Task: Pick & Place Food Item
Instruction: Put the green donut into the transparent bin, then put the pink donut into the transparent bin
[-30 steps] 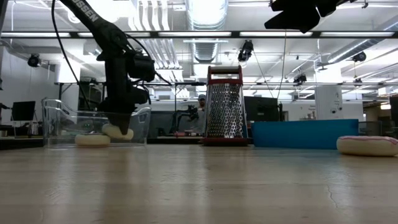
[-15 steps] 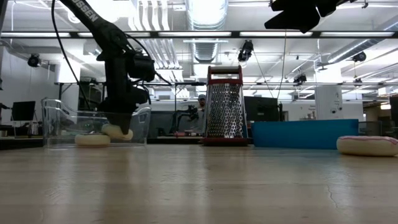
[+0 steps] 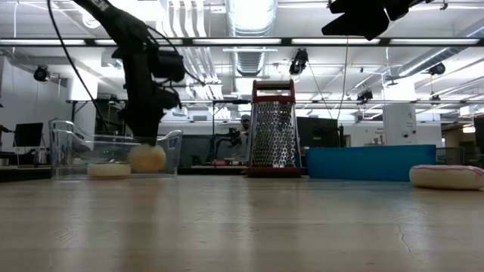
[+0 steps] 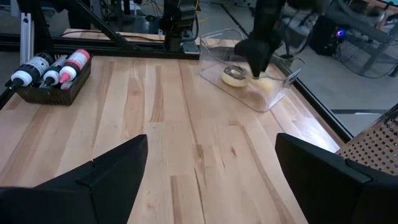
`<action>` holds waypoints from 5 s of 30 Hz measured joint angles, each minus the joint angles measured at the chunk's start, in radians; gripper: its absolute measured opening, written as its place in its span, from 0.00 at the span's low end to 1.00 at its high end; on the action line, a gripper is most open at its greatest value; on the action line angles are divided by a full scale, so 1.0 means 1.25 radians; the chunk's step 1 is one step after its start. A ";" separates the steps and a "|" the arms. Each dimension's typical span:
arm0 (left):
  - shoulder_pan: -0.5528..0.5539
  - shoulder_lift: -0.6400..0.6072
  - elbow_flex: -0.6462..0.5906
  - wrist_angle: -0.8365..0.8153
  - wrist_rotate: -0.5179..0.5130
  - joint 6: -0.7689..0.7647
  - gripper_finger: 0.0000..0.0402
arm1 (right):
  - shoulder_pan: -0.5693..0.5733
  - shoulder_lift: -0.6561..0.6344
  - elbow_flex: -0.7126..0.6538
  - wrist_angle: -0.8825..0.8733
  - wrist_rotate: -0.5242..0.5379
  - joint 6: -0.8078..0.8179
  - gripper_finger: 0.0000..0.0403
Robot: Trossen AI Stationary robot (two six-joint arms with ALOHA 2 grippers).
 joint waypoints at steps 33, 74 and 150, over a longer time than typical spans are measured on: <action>-0.207 -0.252 0.000 0.216 -0.020 -0.035 0.53 | 0.001 0.000 0.000 0.000 0.000 -0.001 0.85; -0.217 -0.220 0.000 0.443 0.474 0.168 0.52 | 0.000 0.000 0.000 0.006 0.000 -0.042 0.85; -0.217 -0.219 0.000 0.442 0.473 0.167 0.52 | -0.057 0.225 0.290 -1.099 -0.349 1.526 0.81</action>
